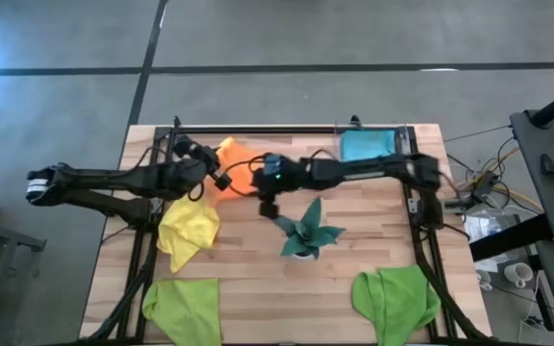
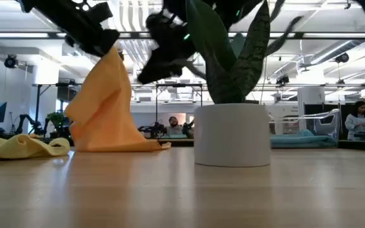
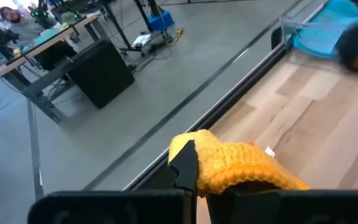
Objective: Fold microfiber towels
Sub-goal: Fold the orange microfiber cloth
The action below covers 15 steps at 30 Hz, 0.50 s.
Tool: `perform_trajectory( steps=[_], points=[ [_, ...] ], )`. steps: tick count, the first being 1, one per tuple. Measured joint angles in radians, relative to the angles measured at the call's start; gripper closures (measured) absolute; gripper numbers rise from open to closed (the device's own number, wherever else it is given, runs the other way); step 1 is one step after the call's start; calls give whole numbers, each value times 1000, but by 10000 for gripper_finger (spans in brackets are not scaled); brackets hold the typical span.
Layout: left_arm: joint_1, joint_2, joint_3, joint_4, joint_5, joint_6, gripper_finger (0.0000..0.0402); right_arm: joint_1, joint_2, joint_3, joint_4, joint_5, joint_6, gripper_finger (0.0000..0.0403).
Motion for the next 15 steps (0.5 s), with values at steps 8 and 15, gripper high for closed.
perform_trajectory(
  steps=[8, 15],
  points=[
    [48, 55, 113, -2, -7, 32, 401, 12, 194, 186, 67, 8, 91, 213],
    [60, 20, 180, -4, -6, 33, 402, 26, 186, 195, 228, 165, 97, 209]
  ],
)
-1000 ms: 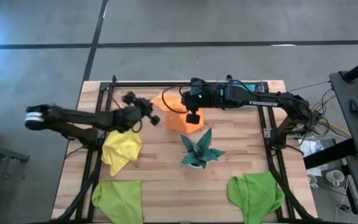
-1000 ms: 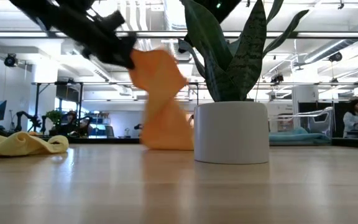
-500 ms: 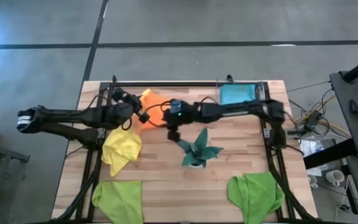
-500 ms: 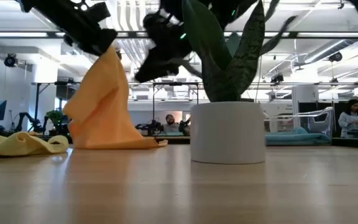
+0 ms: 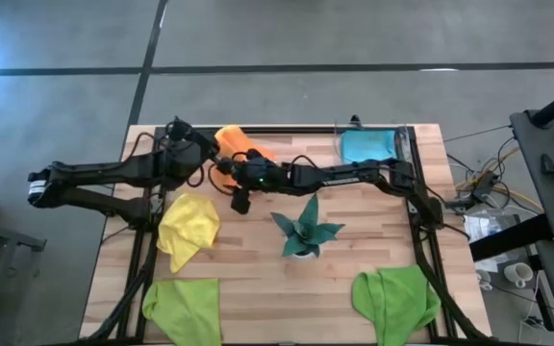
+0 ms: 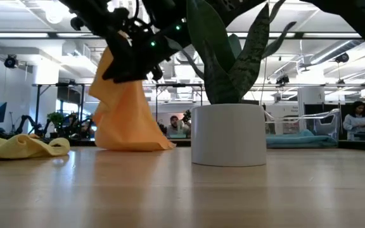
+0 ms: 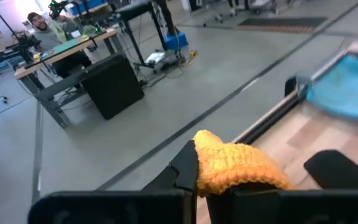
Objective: Fold microfiber towels
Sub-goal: Fold the orange microfiber cloth
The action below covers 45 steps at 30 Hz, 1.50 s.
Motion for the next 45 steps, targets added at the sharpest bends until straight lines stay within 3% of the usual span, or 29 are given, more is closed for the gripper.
perform_trajectory(
  steps=[8, 14, 21, 26, 34, 45],
  points=[
    [0, -15, 30, 4, 1, -17, 402, 48, 59, -3, 60, -9, -141, 209],
    [0, -16, 58, 4, 1, -21, 402, 74, 62, -3, 86, 117, -305, 209],
    [10, -15, 102, 2, 1, -52, 402, 71, 55, -3, 124, 130, -371, 209],
    [73, 24, 208, -58, 7, -46, 401, 68, 61, -3, 112, 186, -470, 207],
    [165, 65, 374, -327, 279, -163, 401, 46, 55, -3, 174, 253, -566, 207],
    [182, 65, 393, -369, 292, -161, 401, 54, 55, -3, 328, 290, -606, 207]
  ],
)
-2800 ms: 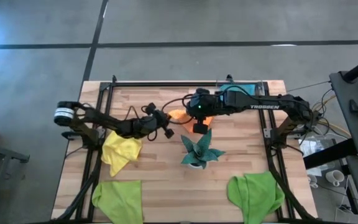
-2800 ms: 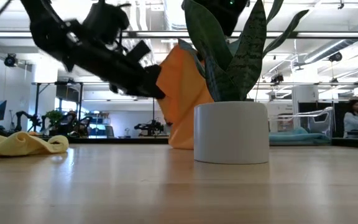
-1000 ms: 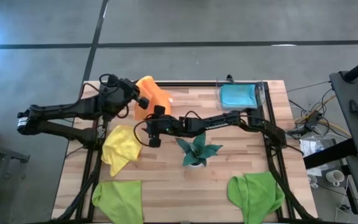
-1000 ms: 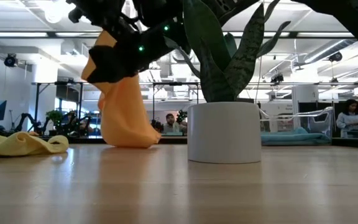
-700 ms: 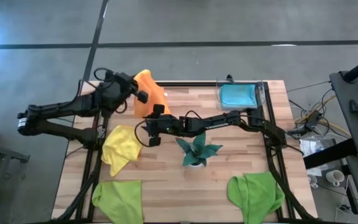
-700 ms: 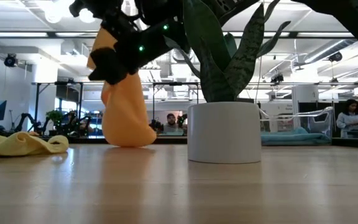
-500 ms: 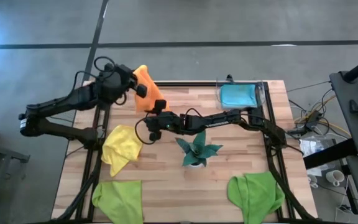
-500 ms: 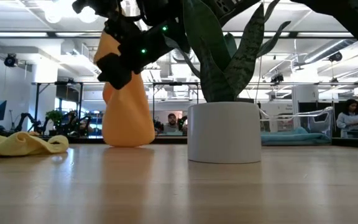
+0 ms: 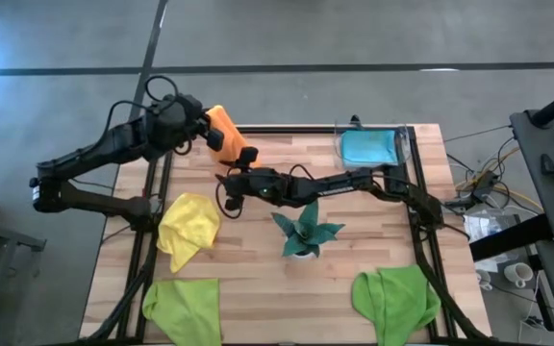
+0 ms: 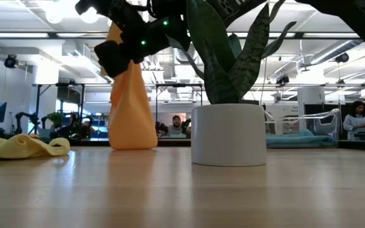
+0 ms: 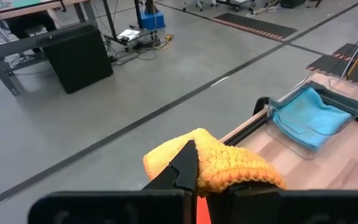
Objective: Fold microfiber towels
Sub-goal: Fold the orange microfiber cloth
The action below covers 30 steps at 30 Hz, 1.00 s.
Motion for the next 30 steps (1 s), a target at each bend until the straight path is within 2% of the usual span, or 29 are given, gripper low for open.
perform_trajectory(
  steps=[6, 11, 16, 22, 26, 30],
  points=[
    [0, 5, -1, 1, 0, 4, 401, 28, 5, 0, -18, 81, -204, 206],
    [0, 8, -1, 2, 0, 5, 401, 64, 5, 0, -41, 84, -290, 206],
    [0, 9, -2, 5, 0, 10, 401, 72, 5, -6, -30, 87, -484, 206],
    [0, 9, -2, 4, 0, 13, 401, 68, 6, 8, -18, 93, -536, 211],
    [0, 9, -2, 2, 0, 14, 401, 64, 6, 8, -18, 93, -417, 252],
    [0, 12, -2, 6, 0, 28, 401, 59, 6, 4, -26, 85, -404, 327]
  ],
)
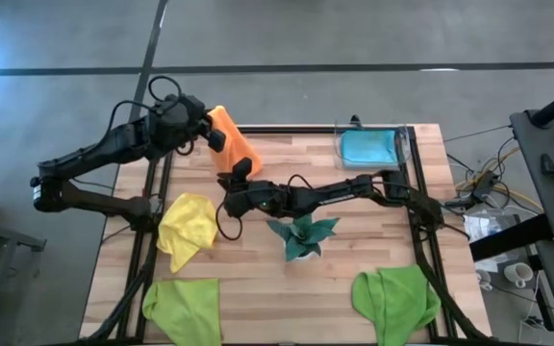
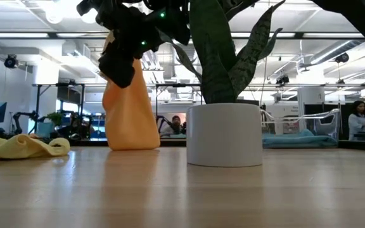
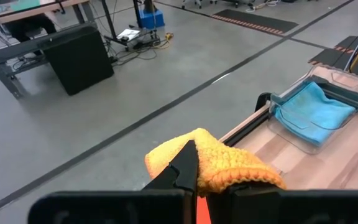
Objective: Fold microfiber towels
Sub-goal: Fold the orange microfiber cloth
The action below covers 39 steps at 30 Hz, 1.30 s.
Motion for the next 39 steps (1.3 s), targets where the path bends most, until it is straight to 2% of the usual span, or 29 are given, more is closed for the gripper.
perform_trajectory(
  steps=[3, 5, 7, 10, 13, 17, 21, 23, 27, 31, 35, 39],
  points=[
    [0, 10, 0, 14, 0, 2, 401, -1, 0, 0, -23, -70, 19, 370],
    [1, 20, 0, 24, -1, 0, 401, 0, 1, 5, -45, -117, 62, 373],
    [10, 34, 2, 32, 0, -21, 401, 0, 1, 8, -56, -143, 104, 355],
    [29, 68, 14, 57, 4, -52, 401, -12, 1, 6, -66, -157, 121, 307],
    [51, 114, 54, 78, 66, -74, 401, -36, 1, 4, -67, -157, 105, 253],
    [54, 164, 121, 84, 157, -75, 401, -82, 16, 8, -64, -96, 171, 212],
    [50, 173, 145, 47, 182, -69, 401, -114, 33, 6, -110, 95, 228, 209],
    [54, 164, 137, -4, 165, -69, 401, -117, 26, 6, -148, 142, 254, 209],
    [68, 125, 96, -100, 57, -80, 401, -104, -14, 6, -232, 137, 339, 209],
    [67, 81, 69, -216, 45, -112, 401, -107, -68, 6, -354, 133, 422, 208],
    [63, 41, 4, -295, 74, -173, 401, -142, -119, 6, -427, 130, 459, 207],
    [63, 24, -102, -302, 183, -206, 401, -195, -127, -3, -442, 67, 471, 207]
  ],
)
